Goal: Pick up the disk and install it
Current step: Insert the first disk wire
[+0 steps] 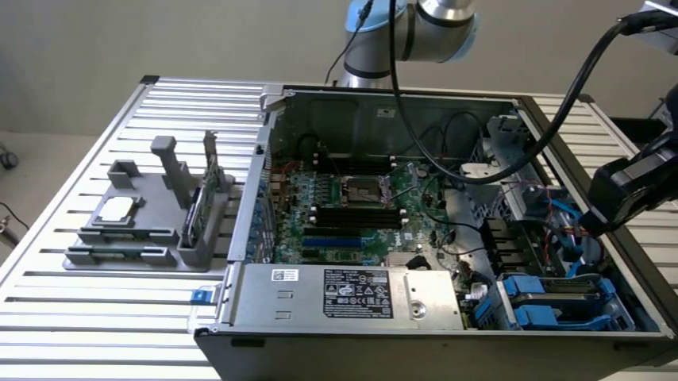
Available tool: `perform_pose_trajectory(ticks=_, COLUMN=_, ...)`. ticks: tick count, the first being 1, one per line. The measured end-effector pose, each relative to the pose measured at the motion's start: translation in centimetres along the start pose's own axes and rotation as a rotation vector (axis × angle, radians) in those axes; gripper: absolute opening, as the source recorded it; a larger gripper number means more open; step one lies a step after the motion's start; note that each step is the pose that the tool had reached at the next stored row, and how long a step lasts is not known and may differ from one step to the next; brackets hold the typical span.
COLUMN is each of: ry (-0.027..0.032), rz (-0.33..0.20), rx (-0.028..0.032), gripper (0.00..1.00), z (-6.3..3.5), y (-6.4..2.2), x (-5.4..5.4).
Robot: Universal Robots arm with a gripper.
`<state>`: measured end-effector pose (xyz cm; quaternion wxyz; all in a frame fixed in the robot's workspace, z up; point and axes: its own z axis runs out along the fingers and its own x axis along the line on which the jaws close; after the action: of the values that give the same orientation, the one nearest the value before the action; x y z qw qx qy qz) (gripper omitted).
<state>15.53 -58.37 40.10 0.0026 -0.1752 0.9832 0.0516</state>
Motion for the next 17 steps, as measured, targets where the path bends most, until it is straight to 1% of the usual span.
perform_pose_trajectory(ticks=17, ry=0.0043, rz=0.000, rx=-0.0017, gripper=0.26, z=0.00, y=-0.13, x=-0.35)
